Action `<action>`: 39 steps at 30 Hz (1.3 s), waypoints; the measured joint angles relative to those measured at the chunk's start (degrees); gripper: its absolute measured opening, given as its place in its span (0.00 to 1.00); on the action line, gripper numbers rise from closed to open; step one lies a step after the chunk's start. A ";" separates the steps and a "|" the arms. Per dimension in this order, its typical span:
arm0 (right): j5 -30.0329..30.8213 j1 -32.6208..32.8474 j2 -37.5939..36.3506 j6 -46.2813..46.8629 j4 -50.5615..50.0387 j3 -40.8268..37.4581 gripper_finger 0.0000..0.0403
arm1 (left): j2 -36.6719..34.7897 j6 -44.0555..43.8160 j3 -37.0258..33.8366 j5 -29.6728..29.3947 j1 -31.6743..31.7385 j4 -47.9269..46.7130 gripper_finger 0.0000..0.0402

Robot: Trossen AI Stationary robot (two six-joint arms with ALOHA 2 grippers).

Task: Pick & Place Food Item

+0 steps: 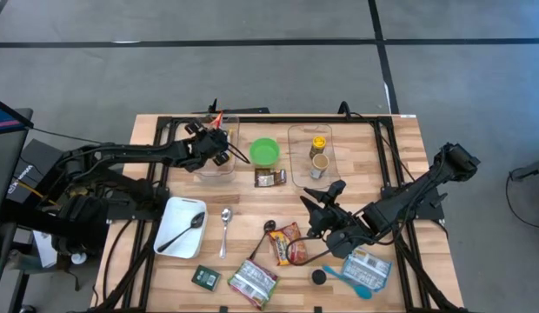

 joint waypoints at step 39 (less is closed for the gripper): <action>-0.04 0.00 0.00 0.17 0.00 0.00 0.29 | -0.08 0.24 0.02 9.07 -0.24 3.54 0.56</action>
